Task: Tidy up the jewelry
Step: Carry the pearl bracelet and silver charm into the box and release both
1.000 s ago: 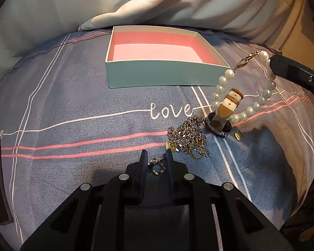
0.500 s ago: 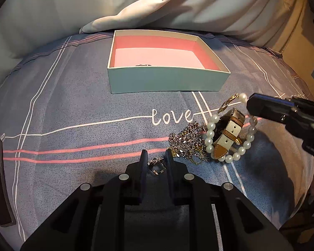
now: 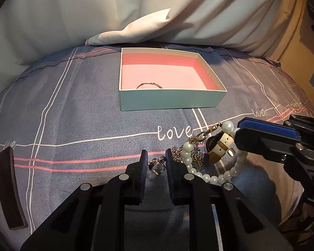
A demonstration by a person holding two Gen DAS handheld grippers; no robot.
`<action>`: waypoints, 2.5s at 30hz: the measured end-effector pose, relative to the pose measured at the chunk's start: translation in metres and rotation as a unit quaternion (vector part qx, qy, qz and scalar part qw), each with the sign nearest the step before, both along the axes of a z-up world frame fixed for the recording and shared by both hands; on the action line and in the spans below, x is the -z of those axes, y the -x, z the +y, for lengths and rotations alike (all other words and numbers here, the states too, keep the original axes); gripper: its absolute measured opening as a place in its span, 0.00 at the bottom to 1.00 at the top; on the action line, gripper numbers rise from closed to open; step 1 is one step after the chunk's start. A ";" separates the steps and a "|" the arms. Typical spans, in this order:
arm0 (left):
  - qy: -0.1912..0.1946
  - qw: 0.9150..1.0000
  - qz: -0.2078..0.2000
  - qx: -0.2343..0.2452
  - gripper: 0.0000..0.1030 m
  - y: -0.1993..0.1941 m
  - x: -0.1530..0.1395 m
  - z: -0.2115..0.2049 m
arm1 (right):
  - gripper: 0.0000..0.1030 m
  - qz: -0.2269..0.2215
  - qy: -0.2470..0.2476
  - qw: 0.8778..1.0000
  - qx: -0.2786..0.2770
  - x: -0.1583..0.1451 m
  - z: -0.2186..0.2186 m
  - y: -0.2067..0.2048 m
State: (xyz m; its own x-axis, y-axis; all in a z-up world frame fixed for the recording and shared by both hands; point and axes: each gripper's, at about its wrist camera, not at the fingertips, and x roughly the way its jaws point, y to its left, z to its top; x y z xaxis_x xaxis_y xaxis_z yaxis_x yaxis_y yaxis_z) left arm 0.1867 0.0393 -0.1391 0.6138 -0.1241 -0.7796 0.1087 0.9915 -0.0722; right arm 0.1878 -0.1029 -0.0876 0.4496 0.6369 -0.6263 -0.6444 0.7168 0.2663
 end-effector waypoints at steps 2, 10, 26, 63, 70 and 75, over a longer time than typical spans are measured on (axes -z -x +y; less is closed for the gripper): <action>-0.001 1.000 -0.008 0.002 0.17 -0.002 -0.006 -0.002 | 0.10 -0.014 -0.003 1.000 0.006 -0.012 -0.004 0.000; 0.001 1.000 -0.015 0.004 0.17 -0.010 -0.016 -0.006 | 0.10 -0.024 0.009 0.999 0.028 -0.019 -0.013 -0.008; 0.001 0.998 -0.066 0.000 0.17 -0.061 -0.068 -0.009 | 0.10 -0.069 0.024 0.996 0.053 -0.049 -0.013 -0.049; 0.030 0.998 0.042 -0.042 0.34 -0.190 -0.041 -0.006 | 0.12 0.001 0.115 0.985 0.125 0.007 0.002 -0.165; 0.032 0.999 0.002 -0.035 0.78 -0.153 -0.057 -0.001 | 0.58 -0.010 0.086 0.983 0.162 0.014 -0.038 -0.124; 0.034 0.999 -0.004 -0.020 0.80 -0.094 -0.041 0.004 | 0.58 0.006 0.059 0.983 0.172 0.032 -0.071 -0.073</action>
State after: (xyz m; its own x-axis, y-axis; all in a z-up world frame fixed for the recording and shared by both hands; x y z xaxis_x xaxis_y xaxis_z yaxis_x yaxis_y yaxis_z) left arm 0.2809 0.0432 -0.0978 0.6255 -0.1522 -0.7652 0.0707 0.9878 -0.1388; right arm 0.2605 -0.1739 -0.1198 0.6172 0.3713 -0.6937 -0.3559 0.9180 0.1747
